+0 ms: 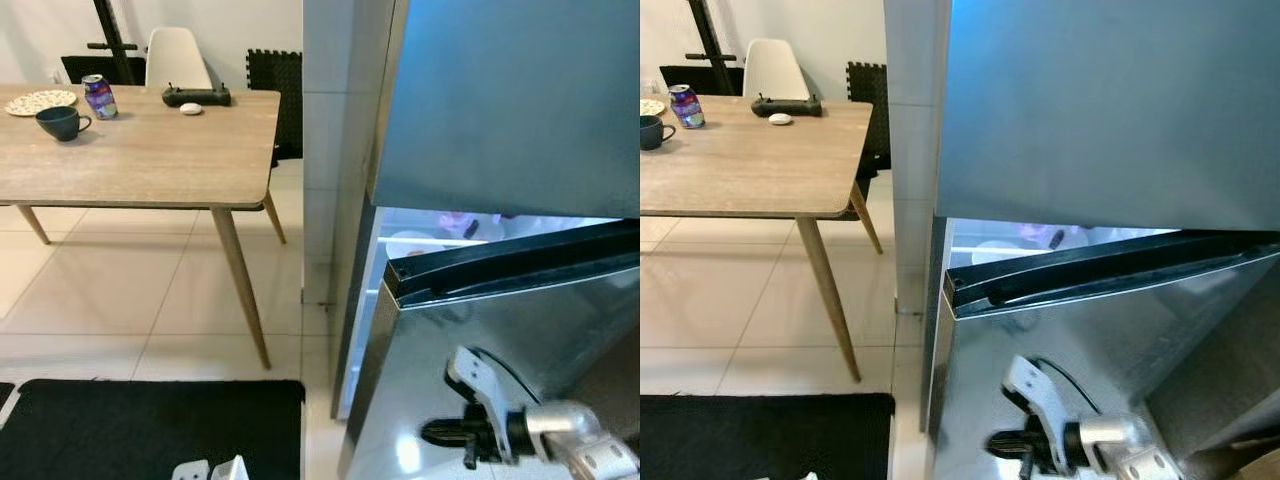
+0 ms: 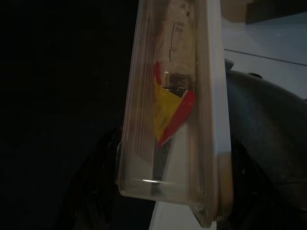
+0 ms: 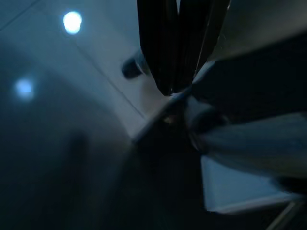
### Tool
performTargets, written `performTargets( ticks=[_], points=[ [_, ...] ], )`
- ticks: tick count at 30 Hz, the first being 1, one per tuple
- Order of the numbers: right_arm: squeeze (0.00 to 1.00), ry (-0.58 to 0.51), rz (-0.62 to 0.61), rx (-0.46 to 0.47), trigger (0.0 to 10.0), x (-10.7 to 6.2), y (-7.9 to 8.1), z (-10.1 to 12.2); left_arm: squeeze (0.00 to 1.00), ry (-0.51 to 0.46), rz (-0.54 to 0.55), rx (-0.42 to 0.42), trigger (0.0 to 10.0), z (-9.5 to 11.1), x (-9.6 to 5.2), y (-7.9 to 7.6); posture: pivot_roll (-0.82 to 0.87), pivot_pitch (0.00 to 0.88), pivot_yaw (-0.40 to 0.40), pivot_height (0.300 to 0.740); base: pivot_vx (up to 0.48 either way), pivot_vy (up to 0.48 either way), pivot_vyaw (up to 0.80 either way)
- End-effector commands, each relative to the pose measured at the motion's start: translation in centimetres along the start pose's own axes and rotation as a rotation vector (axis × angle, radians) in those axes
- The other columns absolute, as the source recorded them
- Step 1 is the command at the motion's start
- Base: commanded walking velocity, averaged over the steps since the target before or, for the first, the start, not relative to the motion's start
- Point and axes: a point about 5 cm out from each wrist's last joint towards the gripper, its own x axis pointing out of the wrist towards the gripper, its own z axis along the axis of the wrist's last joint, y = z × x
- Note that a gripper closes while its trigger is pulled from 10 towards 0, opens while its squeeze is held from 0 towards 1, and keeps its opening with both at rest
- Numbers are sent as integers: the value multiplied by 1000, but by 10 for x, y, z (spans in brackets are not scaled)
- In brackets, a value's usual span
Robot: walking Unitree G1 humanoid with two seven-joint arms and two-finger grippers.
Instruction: Restocking fridge
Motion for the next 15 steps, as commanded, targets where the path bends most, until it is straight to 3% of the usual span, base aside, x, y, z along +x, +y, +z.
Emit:
performTargets(
  ticks=[1, 3, 6, 8, 11, 13, 15],
  points=[
    [0, 24, -113, 52, 10000, -1, -9, -12, 0, -2, -11, 8, 10000, 1, 1, -6, -73, 0, -40, 740, 0, 0, 0],
    [0, 114, -313, 200, 10000, 0, -14, -50, 0, -5, -12, 8, 10000, 3, 1, -7, -70, 0, -39, 740, 0, 0, 0],
    [0, 150, -376, 241, 10000, -1, -13, -64, 0, -5, -12, 9, 10000, 3, 1, -7, -70, 0, -39, 740, 0, 0, 0],
    [0, 221, -519, 395, 10000, -6, -3, -101, 0, -2, -9, 10, 10000, 2, 1, -6, -64, 0, -35, 740, 0, 0, 0],
    [0, 264, -562, 450, 10000, -8, 5, -118, 0, -1, -8, 12, 10000, 1, 1, -6, -63, 0, -34, 740, 0, 0, 0],
    [0, 350, -601, 523, 10000, -12, 24, -148, 0, 0, -5, 17, 10000, 2, 1, -5, -62, 0, -31, 740, 0, 0, 0],
    [0, 374, -609, 538, 10000, -12, 30, -155, 0, 0, -4, 18, 10000, 2, 1, -5, -62, 0, -31, 740, 0, 0, 0]
  ],
)
